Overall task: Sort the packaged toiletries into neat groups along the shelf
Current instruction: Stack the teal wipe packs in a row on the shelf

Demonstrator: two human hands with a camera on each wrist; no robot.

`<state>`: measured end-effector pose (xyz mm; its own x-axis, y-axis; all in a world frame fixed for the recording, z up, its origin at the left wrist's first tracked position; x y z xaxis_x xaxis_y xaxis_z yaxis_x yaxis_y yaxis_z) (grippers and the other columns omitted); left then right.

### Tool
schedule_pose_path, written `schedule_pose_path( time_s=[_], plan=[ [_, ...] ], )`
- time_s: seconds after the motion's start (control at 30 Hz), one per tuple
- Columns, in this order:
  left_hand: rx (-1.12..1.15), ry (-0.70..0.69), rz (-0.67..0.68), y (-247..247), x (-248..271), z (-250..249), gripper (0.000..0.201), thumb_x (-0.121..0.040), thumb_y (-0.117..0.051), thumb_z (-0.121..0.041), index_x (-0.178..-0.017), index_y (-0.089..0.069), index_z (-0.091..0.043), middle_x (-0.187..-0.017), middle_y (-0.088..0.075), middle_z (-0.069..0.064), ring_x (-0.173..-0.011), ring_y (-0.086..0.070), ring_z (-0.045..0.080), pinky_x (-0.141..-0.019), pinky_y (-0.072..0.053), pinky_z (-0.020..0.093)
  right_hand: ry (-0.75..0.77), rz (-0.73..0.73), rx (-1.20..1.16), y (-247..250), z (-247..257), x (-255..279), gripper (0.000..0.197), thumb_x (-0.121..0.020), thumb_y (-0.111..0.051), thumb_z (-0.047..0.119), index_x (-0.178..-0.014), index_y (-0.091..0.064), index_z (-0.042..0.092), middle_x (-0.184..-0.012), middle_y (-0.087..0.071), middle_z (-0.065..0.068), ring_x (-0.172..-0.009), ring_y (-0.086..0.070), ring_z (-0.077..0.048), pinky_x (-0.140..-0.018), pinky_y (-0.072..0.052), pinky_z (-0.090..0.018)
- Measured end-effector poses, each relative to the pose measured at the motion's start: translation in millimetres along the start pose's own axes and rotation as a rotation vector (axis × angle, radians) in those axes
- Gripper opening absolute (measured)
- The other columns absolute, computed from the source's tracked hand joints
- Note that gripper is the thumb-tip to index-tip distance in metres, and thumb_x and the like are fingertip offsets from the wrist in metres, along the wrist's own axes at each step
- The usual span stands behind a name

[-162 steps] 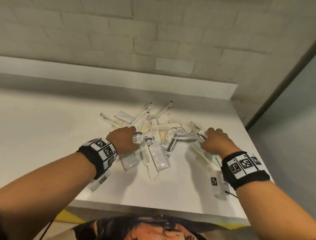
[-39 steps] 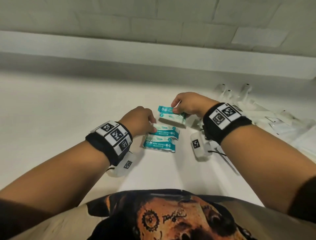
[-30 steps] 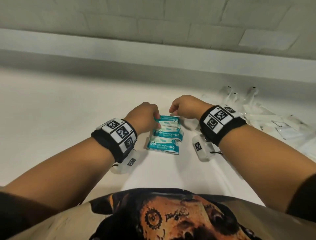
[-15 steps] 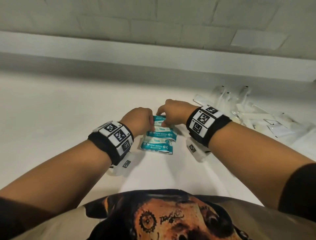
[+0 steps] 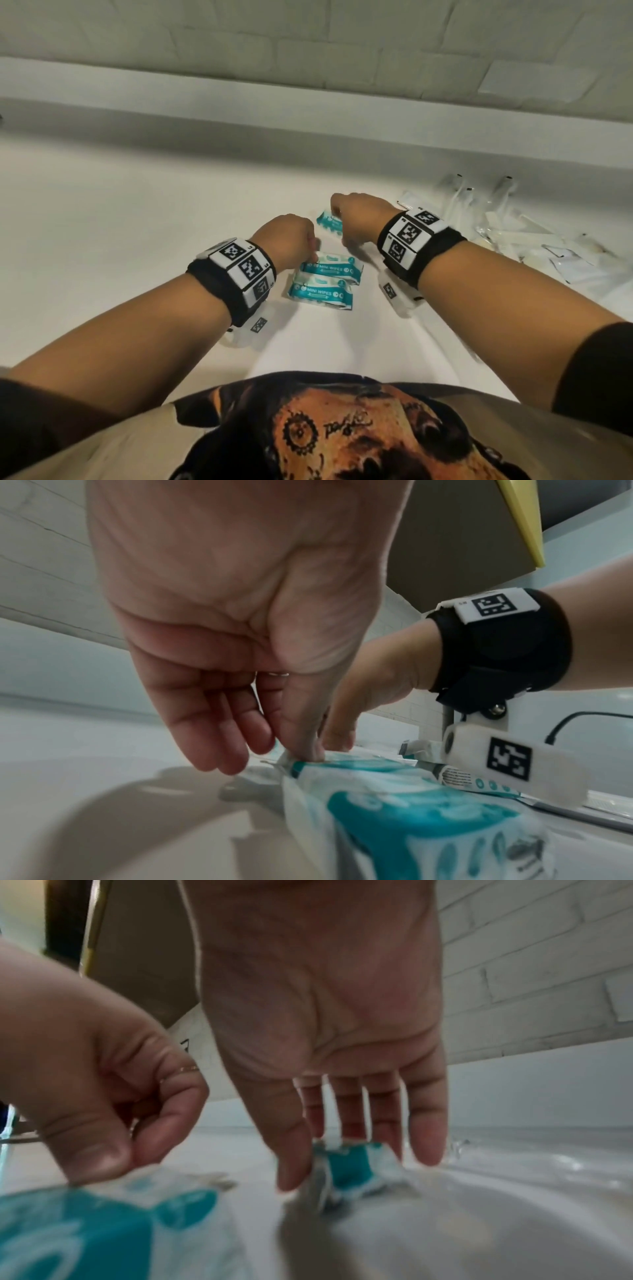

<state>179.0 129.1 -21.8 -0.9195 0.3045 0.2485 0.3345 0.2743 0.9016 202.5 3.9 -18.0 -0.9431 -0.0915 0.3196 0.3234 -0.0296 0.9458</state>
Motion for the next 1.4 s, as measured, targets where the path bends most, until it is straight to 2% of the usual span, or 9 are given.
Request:
schedule_pose_path(
  time_s=[0.13, 0.3, 0.47, 0.6, 0.77, 0.93, 1.0, 1.2, 1.4],
  plan=[
    [-0.067, -0.017, -0.03, 3.4, 1.1, -2.8, 0.03, -0.077, -0.077, -0.028, -0.098, -0.058, -0.02, -0.108, -0.053, 0.003, -0.094, -0.056, 0.021, -0.073, -0.044, 0.03, 0.127, 0.165, -0.138, 5.7, -3.9, 19.6, 0.03, -0.084, -0.071, 0.018, -0.112, -0.063, 0.024, -0.113, -0.061, 0.006, -0.095, -0.053, -0.014, -0.074, -0.038, -0.027],
    [-0.107, -0.133, 0.003, 1.8, -2.9, -21.2, 0.04, -0.081, -0.071, -0.029, -0.118, -0.055, -0.024, -0.122, -0.05, 0.002, -0.107, -0.052, 0.021, -0.08, -0.041, 0.03, -0.01, -0.116, -0.232, 56.4, -66.0, 52.0, 0.025, -0.09, -0.063, 0.02, -0.115, -0.064, 0.023, -0.122, -0.063, 0.002, -0.102, -0.057, -0.017, -0.083, -0.04, -0.026],
    [-0.141, -0.189, 0.118, -14.4, -6.8, -41.9, 0.06, -0.077, -0.073, -0.041, -0.131, -0.048, -0.034, -0.13, -0.051, -0.005, -0.116, -0.051, 0.019, -0.092, -0.043, 0.034, -0.224, 0.259, 0.064, 10.8, -112.0, 83.3, 0.085, -0.058, -0.084, 0.054, -0.128, -0.046, 0.026, -0.121, -0.055, 0.002, -0.099, -0.057, -0.022, -0.084, -0.049, -0.037],
    [-0.138, -0.159, 0.118, -11.7, -9.1, -35.1, 0.057, -0.075, -0.076, -0.039, -0.127, -0.051, -0.035, -0.128, -0.053, -0.005, -0.112, -0.053, 0.018, -0.093, -0.045, 0.035, -0.19, 0.175, 0.131, -4.2, -111.1, 84.2, 0.076, -0.059, -0.086, 0.037, -0.121, -0.046, 0.019, -0.101, -0.057, -0.001, -0.083, -0.056, -0.02, -0.072, -0.05, -0.035],
    [-0.055, -0.143, 0.067, -9.0, -8.4, -26.3, 0.038, -0.084, -0.069, -0.032, -0.121, -0.06, -0.031, -0.122, -0.053, -0.003, -0.109, -0.054, 0.018, -0.087, -0.043, 0.028, -0.144, 0.034, -0.236, 27.8, -95.0, 66.1, 0.035, -0.084, -0.068, 0.035, -0.108, -0.052, 0.015, -0.092, -0.058, 0.0, -0.076, -0.056, -0.018, -0.06, -0.045, -0.031],
    [0.006, -0.109, -0.058, 0.1, -12.0, -17.9, 0.019, -0.09, -0.062, -0.02, -0.106, -0.071, -0.026, -0.11, -0.061, -0.001, -0.102, -0.058, 0.02, -0.08, -0.041, 0.025, -0.198, 0.223, -0.923, 6.5, -75.2, 40.5, 0.02, -0.096, -0.056, 0.016, -0.11, -0.061, 0.003, -0.098, -0.068, -0.02, -0.08, -0.063, -0.033, -0.083, -0.055, -0.046],
    [0.009, -0.111, -0.058, 1.1, -13.2, -16.7, 0.019, -0.089, -0.063, -0.018, -0.104, -0.072, -0.026, -0.109, -0.062, -0.001, -0.101, -0.059, 0.019, -0.081, -0.042, 0.025, -0.176, 0.184, -0.851, 2.7, -70.6, 25.4, 0.018, -0.094, -0.059, 0.017, -0.11, -0.064, 0.01, -0.101, -0.07, -0.014, -0.09, -0.068, -0.03, -0.085, -0.057, -0.042],
    [-0.044, -0.102, -0.07, 2.6, -18.0, -13.8, 0.033, -0.08, -0.072, -0.02, -0.111, -0.06, -0.025, -0.116, -0.051, 0.003, -0.104, -0.055, 0.024, -0.086, -0.047, 0.033, -0.127, 0.087, -0.745, -4.1, -42.1, -5.5, 0.015, -0.092, -0.059, 0.004, -0.104, -0.064, 0.011, -0.093, -0.067, -0.01, -0.066, -0.058, -0.016, -0.051, -0.048, -0.022],
    [-0.129, -0.188, 0.018, 0.3, -21.7, -19.1, 0.043, -0.086, -0.064, -0.018, -0.128, -0.059, -0.03, -0.129, -0.051, -0.003, -0.116, -0.051, 0.019, -0.098, -0.045, 0.035, -0.028, 0.013, -0.069, 33.2, -53.1, 17.4, 0.025, -0.09, -0.063, 0.032, -0.112, -0.066, 0.018, -0.117, -0.065, -0.001, -0.104, -0.059, -0.02, -0.088, -0.045, -0.032]
  ],
)
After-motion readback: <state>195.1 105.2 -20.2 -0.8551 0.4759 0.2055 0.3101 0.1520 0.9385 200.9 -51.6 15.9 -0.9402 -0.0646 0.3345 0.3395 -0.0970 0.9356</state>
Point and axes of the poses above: each hand's wrist, its own x-axis away from the middle knuckle, its own y-axis out of the back of the hand, z = x × y, the point moved 6 cm from there along -x, towards the middle knuckle
